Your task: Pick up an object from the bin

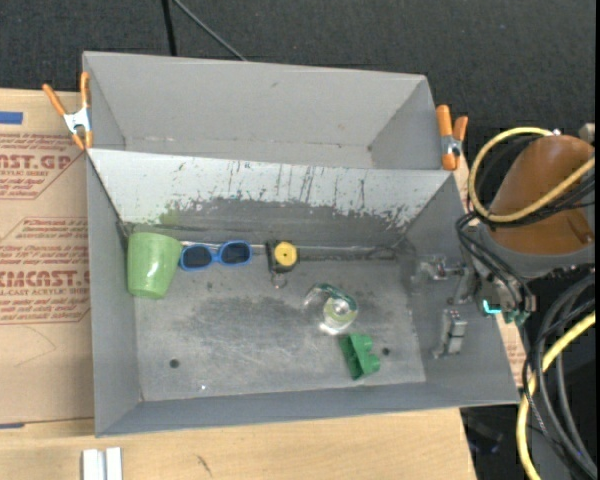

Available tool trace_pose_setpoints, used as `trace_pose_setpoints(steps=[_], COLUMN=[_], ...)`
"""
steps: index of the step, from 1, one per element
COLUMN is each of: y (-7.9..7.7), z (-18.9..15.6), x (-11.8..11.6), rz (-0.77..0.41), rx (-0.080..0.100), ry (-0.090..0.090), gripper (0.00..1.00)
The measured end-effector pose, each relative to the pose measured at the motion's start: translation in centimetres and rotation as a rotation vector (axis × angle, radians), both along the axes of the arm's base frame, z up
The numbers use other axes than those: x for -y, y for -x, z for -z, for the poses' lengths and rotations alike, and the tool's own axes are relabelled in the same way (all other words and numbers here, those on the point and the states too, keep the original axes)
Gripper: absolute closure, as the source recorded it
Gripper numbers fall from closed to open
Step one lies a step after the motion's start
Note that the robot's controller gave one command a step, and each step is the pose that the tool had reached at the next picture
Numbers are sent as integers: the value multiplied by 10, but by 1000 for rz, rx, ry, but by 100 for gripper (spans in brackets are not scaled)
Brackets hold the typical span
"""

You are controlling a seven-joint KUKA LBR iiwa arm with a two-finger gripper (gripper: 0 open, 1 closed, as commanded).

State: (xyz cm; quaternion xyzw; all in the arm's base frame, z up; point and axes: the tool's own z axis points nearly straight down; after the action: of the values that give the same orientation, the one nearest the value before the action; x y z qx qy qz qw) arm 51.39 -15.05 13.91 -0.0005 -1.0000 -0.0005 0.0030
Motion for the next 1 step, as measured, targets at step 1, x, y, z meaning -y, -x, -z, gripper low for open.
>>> trace_pose_setpoints(steps=[1], y=[4], z=[74], x=[-87], rz=[-61], rx=[0], ry=[-4], gripper=[0])
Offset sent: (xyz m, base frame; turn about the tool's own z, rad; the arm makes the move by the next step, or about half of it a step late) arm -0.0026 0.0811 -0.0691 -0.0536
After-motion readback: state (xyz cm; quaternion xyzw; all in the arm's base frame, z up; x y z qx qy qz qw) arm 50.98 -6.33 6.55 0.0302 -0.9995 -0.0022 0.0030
